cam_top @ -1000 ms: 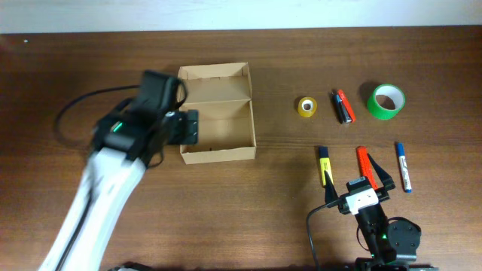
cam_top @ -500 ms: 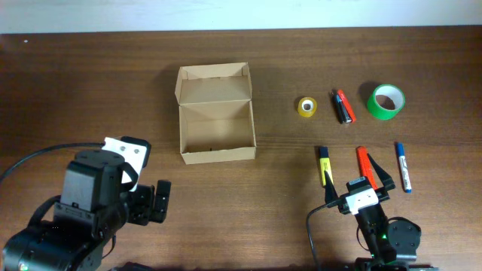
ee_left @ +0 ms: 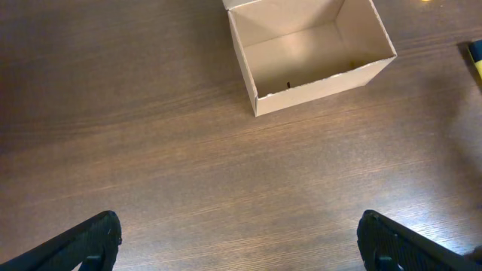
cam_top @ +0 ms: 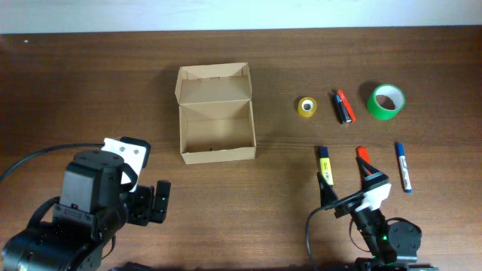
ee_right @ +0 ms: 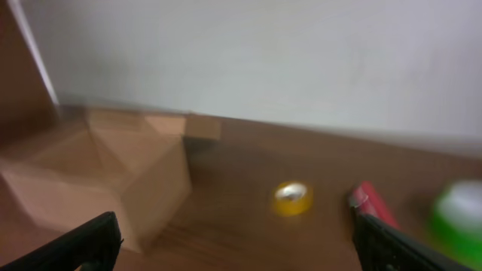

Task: Pack container
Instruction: 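Reach the right gripper over to the green tape roll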

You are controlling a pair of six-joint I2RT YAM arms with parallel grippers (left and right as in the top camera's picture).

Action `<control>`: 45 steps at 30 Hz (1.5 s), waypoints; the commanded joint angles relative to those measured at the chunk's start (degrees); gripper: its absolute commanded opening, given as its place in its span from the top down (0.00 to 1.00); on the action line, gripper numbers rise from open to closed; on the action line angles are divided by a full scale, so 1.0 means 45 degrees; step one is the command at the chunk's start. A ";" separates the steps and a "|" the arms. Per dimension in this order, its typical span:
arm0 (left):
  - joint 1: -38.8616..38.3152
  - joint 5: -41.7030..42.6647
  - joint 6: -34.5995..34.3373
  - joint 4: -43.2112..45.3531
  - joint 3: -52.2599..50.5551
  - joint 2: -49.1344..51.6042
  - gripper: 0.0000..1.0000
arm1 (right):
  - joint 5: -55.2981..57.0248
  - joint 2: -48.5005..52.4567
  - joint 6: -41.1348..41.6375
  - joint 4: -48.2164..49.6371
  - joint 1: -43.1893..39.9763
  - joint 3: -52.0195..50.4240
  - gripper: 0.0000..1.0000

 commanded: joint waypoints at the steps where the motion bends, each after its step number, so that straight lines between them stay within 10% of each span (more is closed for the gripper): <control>1: 0.0039 0.0170 0.0287 -0.0010 0.0044 -0.0015 0.00 | 0.0549 -0.0097 0.6193 -0.0024 0.0034 -0.0112 0.01; 11: 0.0039 0.0170 0.0287 -0.0010 0.0044 -0.0015 0.00 | 0.3128 0.3478 0.6037 -0.0019 -0.0073 0.2195 0.01; 26: 0.0039 0.0165 0.0287 -0.0010 0.0044 -0.0015 0.00 | 0.3905 2.1158 0.1141 -0.7456 -0.3978 1.9404 0.01; 45: 0.0039 0.0170 0.0287 -0.0010 0.0044 -0.0015 0.00 | 0.5299 2.7389 0.0996 -0.7329 -0.3876 2.0856 0.06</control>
